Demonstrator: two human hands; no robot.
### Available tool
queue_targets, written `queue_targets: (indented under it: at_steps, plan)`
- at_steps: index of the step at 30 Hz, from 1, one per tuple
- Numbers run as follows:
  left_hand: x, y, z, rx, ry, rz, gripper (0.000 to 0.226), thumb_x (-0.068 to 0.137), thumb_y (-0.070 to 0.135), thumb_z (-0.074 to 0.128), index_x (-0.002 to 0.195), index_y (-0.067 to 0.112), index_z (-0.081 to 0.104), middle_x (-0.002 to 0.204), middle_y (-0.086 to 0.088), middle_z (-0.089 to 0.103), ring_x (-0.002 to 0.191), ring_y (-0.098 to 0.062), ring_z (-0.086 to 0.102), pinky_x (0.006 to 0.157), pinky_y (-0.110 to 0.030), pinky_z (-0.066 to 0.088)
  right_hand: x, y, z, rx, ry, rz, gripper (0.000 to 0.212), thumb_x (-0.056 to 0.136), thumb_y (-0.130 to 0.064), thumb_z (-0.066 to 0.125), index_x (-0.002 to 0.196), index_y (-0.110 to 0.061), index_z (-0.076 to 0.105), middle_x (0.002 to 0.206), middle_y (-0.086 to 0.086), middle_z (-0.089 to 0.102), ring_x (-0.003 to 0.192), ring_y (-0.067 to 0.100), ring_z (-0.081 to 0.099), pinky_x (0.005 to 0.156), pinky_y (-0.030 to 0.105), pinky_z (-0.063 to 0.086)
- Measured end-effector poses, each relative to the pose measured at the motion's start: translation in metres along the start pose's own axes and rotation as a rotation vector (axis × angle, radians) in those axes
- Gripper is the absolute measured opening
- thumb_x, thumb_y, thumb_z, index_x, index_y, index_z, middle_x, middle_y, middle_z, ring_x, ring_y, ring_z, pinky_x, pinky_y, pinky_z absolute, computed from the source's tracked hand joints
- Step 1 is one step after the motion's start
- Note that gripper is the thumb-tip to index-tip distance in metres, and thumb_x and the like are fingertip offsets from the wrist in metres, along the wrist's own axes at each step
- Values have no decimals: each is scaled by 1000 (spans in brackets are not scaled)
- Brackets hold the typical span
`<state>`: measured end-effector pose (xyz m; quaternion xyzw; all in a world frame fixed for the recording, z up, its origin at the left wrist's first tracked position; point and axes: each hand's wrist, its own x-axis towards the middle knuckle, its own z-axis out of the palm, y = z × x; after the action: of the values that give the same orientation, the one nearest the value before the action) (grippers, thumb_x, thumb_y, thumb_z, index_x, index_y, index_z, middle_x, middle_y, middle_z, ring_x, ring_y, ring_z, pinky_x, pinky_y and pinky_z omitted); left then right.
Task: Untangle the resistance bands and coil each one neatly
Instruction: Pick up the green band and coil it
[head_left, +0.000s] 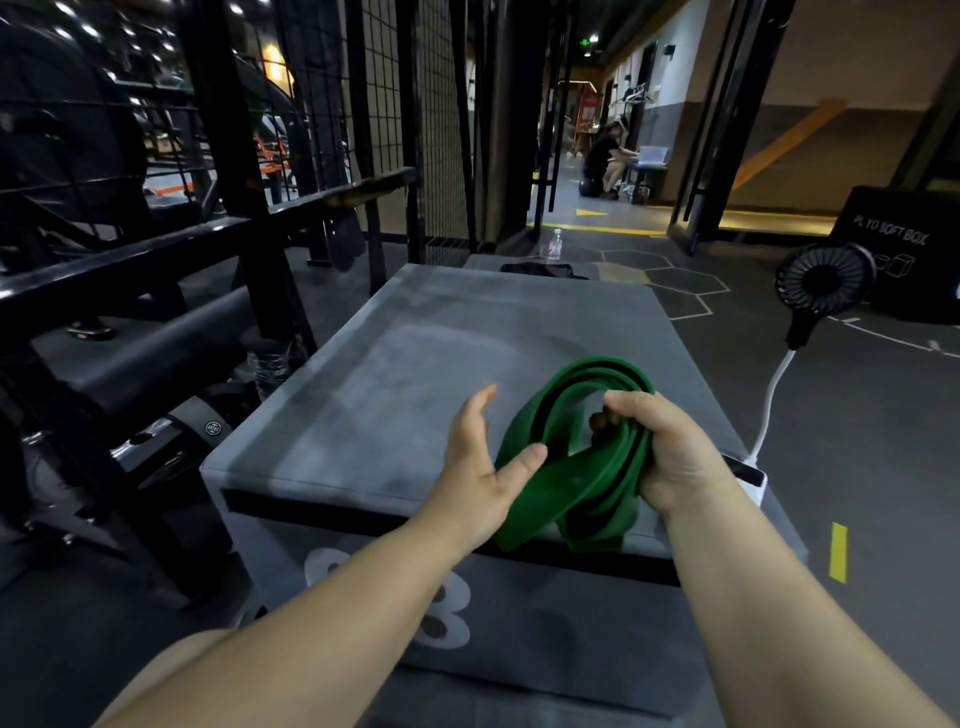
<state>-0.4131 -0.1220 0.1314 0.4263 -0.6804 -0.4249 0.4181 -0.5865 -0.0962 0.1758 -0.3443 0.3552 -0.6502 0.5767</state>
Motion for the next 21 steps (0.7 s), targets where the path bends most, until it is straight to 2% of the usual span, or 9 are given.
queue_targets:
  at_steps: [4,7,8,11,13,15,17,18,21]
  plan:
    - [12,14,-3,-12,-33,87,79,87,47,62,147,37,12,156,13,11,142,-4,15,111,-26,21,2,4,1,-36,-62,51,10,55,-12,77,54,-15,67,53,3,59,52,18,59,53,27,55]
    - [22,28,-17,40,-181,75,92,73,59,71,145,40,17,153,12,21,139,-4,22,108,-25,24,5,8,-4,-28,-110,123,67,21,-26,96,74,-6,60,59,8,56,55,21,59,61,34,57]
    - [24,32,-22,63,-269,55,90,73,53,74,144,38,20,151,11,28,138,-6,27,109,-26,27,5,8,-4,-30,-147,142,73,18,-28,97,76,-5,61,59,9,58,54,22,60,58,32,58]
    - [29,34,-33,-2,-436,-54,75,77,23,79,135,35,32,132,11,53,125,-9,50,108,-31,40,1,6,3,-87,-355,139,56,26,-31,97,72,-9,74,64,8,66,57,20,65,55,30,56]
    - [30,32,-41,-48,-476,-96,78,75,15,80,134,36,33,127,10,56,119,-8,53,106,-33,43,2,6,7,-135,-454,114,45,36,-27,94,75,-14,75,68,6,65,62,19,65,58,30,55]
    - [30,30,-49,-84,-517,-96,86,71,16,83,138,35,33,130,6,56,121,-10,54,103,-34,45,4,8,12,-143,-525,93,34,53,-14,79,87,-14,76,78,7,68,71,20,67,63,31,55]
    - [27,30,-59,-91,-501,-95,94,64,24,84,142,33,32,130,2,57,121,-14,55,102,-38,47,5,10,18,-178,-587,93,46,63,-9,66,109,-2,69,100,18,68,90,29,66,76,37,55]
    - [25,31,-64,-86,-475,-90,94,61,28,83,142,30,34,129,1,58,120,-15,56,102,-39,47,6,11,21,-213,-581,91,48,64,-8,65,111,0,66,103,19,67,92,31,66,77,37,54]
    - [20,34,-83,-37,-403,-74,85,62,30,78,139,27,40,126,-1,58,116,-15,57,100,-37,48,11,14,29,-342,-498,44,44,58,-11,69,101,-7,68,82,11,66,74,22,66,65,31,54]
